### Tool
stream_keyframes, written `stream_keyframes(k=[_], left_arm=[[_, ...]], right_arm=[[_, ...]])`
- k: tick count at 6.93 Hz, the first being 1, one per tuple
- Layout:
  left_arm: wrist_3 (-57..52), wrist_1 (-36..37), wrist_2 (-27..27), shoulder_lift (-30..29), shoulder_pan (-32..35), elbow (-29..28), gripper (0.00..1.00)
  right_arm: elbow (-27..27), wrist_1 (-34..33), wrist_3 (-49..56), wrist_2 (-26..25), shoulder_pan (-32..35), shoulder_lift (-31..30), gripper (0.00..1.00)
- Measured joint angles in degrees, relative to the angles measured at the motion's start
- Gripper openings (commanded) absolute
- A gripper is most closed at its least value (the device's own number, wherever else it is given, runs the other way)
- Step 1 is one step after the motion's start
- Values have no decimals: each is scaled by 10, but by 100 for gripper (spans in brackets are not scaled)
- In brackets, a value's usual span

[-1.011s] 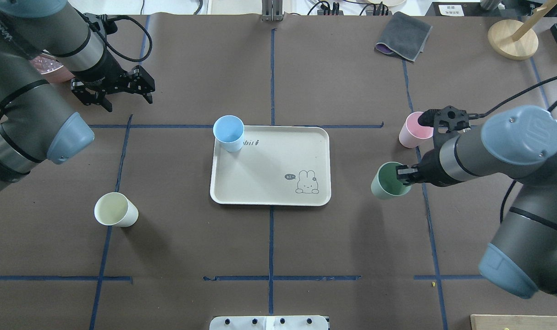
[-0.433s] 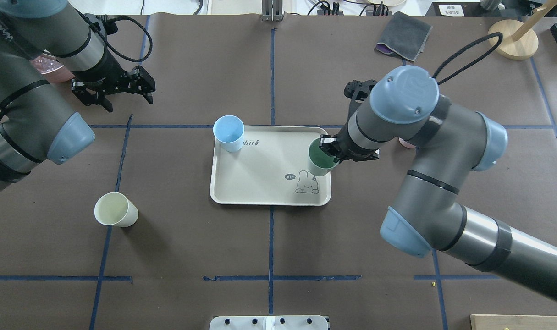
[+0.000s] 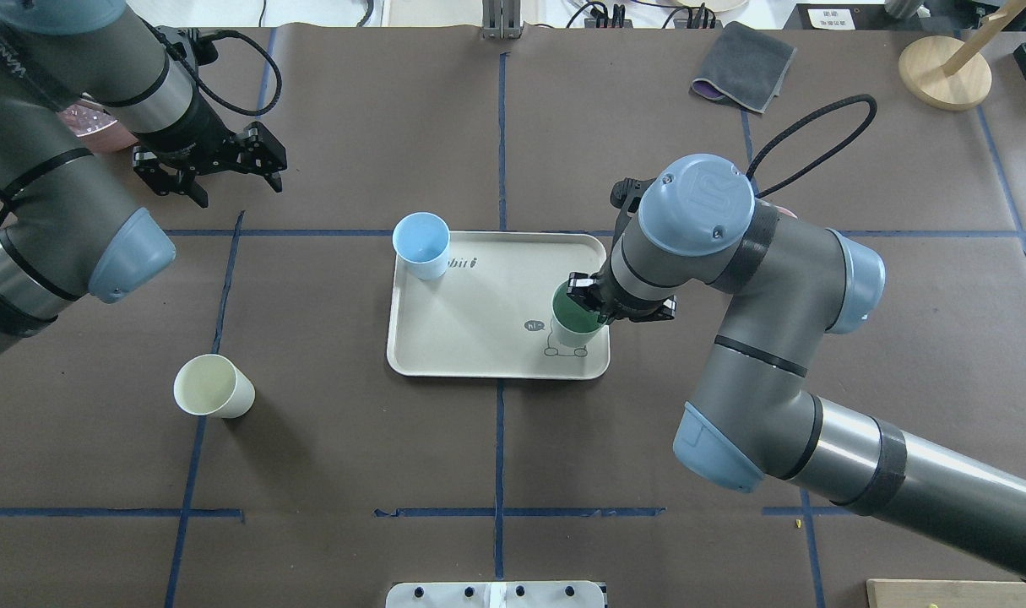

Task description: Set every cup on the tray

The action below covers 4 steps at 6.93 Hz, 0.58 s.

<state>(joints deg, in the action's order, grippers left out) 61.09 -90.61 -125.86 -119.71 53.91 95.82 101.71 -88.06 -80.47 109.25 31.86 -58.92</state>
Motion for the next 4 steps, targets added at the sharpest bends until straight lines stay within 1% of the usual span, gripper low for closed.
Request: stream_keyframes(k=[1,2,3,4], left_arm=[[0,0,0,0,0,0,99],[0,0,0,0,0,0,99],[-1,0,0,0,0,0,99],[-1,0,0,0,0,0,99]], right_arm=[[-2,2,-7,-20,-13,-4,77],[-3,6,-13,-37,-22,-5,100],[-1,7,-13,-43,-22,-4,100],[5,5,-11,-34,-9,-1,100]])
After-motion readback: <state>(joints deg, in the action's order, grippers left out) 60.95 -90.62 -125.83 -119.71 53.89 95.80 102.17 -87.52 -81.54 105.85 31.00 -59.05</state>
